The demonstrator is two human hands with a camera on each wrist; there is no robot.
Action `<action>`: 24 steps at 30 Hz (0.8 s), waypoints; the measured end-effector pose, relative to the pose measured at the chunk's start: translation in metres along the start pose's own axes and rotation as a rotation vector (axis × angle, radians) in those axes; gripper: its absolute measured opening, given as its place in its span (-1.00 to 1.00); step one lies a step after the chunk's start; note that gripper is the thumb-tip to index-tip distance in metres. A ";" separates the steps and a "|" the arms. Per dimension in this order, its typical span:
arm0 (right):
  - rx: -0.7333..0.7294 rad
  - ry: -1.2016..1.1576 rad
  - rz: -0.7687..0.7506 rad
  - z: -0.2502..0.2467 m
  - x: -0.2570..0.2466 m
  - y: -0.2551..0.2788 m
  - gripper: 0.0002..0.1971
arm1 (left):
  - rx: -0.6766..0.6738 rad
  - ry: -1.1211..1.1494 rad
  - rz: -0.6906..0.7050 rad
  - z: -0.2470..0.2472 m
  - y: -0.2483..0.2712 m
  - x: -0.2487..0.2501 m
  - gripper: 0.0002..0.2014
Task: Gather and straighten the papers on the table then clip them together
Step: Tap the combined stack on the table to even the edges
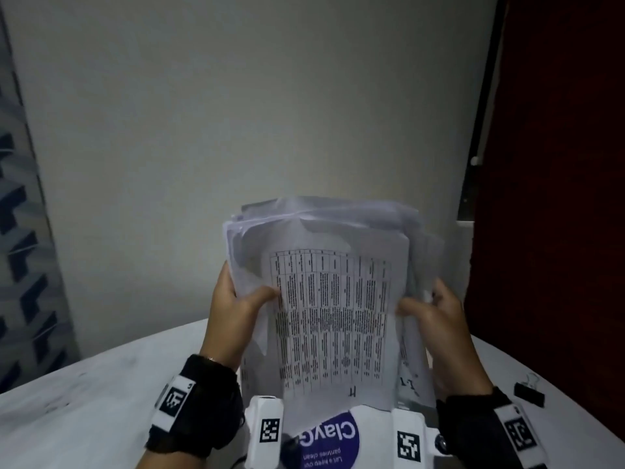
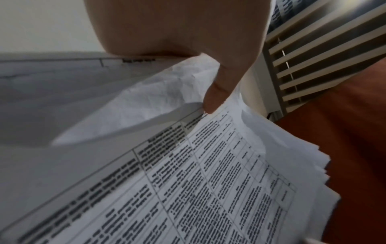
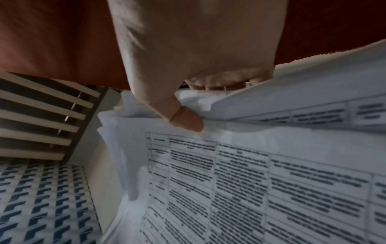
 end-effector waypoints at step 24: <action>0.029 -0.179 -0.012 0.009 -0.002 0.001 -0.67 | -0.108 -0.063 0.157 0.020 0.003 0.003 -0.61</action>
Point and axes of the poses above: each hand's wrist, its own y-axis away from the middle knuckle, its own z-axis out of the palm, x = y × z, the point moved 1 cm from there along -y, towards the middle knuckle, and after that the axes turned 3 degrees about x, right-handed, at the moved point
